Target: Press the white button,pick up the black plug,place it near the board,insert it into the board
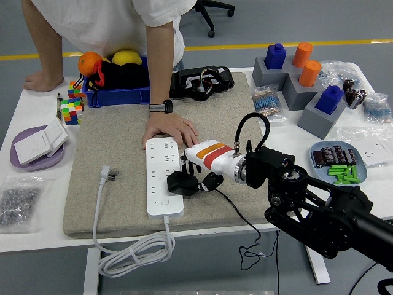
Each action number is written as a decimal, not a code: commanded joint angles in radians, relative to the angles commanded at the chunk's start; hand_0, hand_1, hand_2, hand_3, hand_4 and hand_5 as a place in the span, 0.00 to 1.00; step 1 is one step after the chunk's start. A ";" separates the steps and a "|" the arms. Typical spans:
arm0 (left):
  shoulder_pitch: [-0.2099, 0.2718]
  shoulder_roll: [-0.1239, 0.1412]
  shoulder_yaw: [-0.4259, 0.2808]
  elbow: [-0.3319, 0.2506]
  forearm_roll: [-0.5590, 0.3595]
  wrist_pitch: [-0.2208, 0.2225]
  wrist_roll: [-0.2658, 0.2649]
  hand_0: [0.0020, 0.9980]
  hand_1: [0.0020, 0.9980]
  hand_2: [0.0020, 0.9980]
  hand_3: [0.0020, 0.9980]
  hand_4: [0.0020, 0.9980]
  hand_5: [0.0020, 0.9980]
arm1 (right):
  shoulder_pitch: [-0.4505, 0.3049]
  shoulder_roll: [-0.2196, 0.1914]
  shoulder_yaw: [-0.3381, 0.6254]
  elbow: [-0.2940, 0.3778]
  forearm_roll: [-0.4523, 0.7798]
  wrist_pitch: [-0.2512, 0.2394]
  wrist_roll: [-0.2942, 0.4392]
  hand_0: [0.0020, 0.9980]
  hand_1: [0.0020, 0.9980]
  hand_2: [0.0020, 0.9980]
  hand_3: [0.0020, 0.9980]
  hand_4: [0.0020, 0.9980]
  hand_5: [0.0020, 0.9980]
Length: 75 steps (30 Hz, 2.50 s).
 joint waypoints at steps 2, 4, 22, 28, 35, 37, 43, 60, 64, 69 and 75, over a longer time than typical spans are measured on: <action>-0.001 0.000 0.000 0.000 -0.001 0.000 -0.001 0.78 0.73 0.68 0.76 0.50 0.48 | 0.001 -0.002 0.007 0.007 0.000 0.001 0.000 0.34 0.42 0.44 0.54 0.85 0.00; -0.001 0.001 0.000 0.000 -0.001 0.000 0.000 0.78 0.73 0.68 0.76 0.50 0.48 | 0.003 -0.003 0.013 0.013 0.000 0.002 0.000 0.34 0.42 0.44 0.54 0.86 0.00; 0.000 -0.002 0.001 0.000 -0.006 0.001 -0.001 0.78 0.73 0.68 0.76 0.50 0.48 | -0.030 -0.018 0.074 0.085 0.025 -0.009 0.017 0.33 0.42 0.44 0.53 0.87 0.00; -0.002 -0.003 0.001 0.000 -0.002 0.001 -0.001 0.78 0.73 0.68 0.76 0.50 0.49 | -0.071 -0.027 0.110 0.148 0.063 -0.011 0.022 0.37 0.45 0.48 0.53 0.86 0.00; 0.000 -0.003 0.003 0.000 -0.002 0.000 -0.003 0.78 0.73 0.68 0.76 0.50 0.49 | -0.166 -0.051 0.151 0.217 0.280 -0.019 0.081 0.48 0.51 0.54 0.57 0.84 0.00; 0.001 -0.003 0.004 0.000 -0.003 0.000 -0.002 0.78 0.73 0.68 0.76 0.50 0.49 | -0.192 -0.055 0.157 0.210 0.361 -0.018 0.110 0.48 0.51 0.54 0.57 0.84 0.00; 0.002 -0.005 0.005 0.000 0.004 -0.002 -0.004 0.78 0.73 0.68 0.76 0.50 0.49 | -0.255 -0.055 0.174 0.230 0.458 -0.026 0.151 0.75 0.73 0.69 0.64 0.76 0.15; -0.004 -0.010 0.019 0.000 -0.030 0.003 -0.008 0.78 0.73 0.68 0.76 0.50 0.49 | -0.347 -0.065 0.220 0.250 0.400 -0.024 0.140 0.91 0.86 0.83 0.80 0.80 0.38; -0.006 -0.010 0.019 0.000 -0.026 0.002 -0.009 0.78 0.73 0.68 0.76 0.50 0.49 | -0.358 -0.068 0.220 0.242 0.390 -0.024 0.137 0.91 0.86 0.82 0.79 0.80 0.40; -0.006 -0.012 0.017 0.000 -0.024 0.003 -0.008 0.78 0.73 0.68 0.76 0.50 0.48 | -0.358 -0.062 0.216 0.219 0.370 -0.032 0.139 0.91 0.86 0.82 0.79 0.81 0.41; -0.006 -0.011 0.014 0.000 -0.016 0.001 -0.008 0.78 0.73 0.68 0.76 0.50 0.49 | -0.350 -0.062 0.205 0.191 0.355 -0.040 0.146 0.91 0.86 0.81 0.79 0.80 0.42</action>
